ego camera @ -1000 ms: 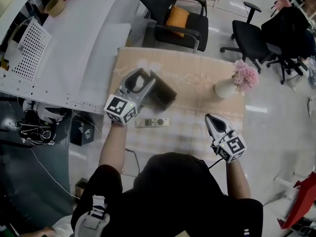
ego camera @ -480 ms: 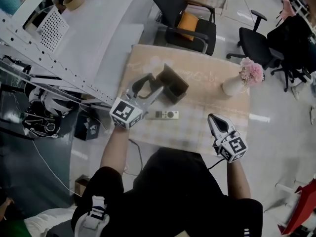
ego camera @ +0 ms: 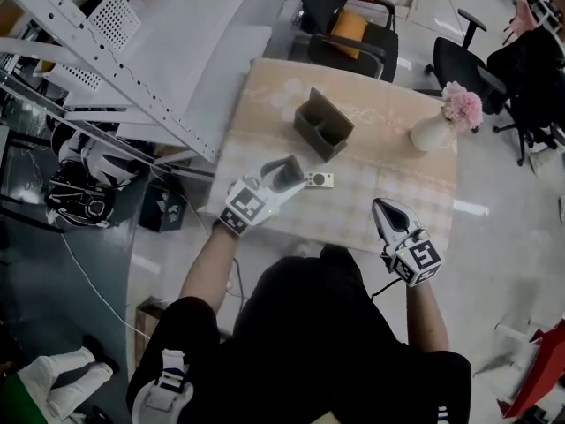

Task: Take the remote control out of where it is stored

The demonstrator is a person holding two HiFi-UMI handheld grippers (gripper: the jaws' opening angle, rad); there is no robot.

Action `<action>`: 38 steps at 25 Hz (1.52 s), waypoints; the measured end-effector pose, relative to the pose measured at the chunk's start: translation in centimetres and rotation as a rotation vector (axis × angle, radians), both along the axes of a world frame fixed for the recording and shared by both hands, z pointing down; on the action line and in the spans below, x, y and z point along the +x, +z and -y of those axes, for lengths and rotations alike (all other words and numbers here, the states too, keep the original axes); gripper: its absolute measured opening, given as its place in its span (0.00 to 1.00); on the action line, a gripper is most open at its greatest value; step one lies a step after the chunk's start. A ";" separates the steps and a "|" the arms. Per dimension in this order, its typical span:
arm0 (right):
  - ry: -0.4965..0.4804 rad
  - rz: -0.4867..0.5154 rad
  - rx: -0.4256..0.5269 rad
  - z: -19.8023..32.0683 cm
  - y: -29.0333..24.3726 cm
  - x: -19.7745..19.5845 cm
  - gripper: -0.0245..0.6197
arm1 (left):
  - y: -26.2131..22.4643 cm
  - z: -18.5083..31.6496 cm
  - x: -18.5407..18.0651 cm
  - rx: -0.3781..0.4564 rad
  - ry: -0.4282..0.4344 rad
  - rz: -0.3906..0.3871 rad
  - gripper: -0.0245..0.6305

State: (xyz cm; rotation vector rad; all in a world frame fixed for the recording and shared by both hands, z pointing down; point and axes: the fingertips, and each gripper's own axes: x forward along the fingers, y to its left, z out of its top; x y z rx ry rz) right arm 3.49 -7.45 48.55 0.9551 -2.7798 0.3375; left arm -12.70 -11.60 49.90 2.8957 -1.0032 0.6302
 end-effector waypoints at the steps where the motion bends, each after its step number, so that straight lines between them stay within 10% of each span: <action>1: -0.004 -0.002 0.002 -0.4 0.1 0.0 0.05 | 0.9 -0.7 0.3 -0.009 0.022 0.044 0.40; 10: 0.050 0.007 0.017 -3.0 0.3 2.4 0.05 | 6.1 -4.2 4.1 -0.034 0.237 0.349 0.40; 38: 0.129 -0.041 0.021 -0.4 -1.9 14.8 0.05 | 16.1 -6.0 14.1 -0.207 0.457 0.675 0.38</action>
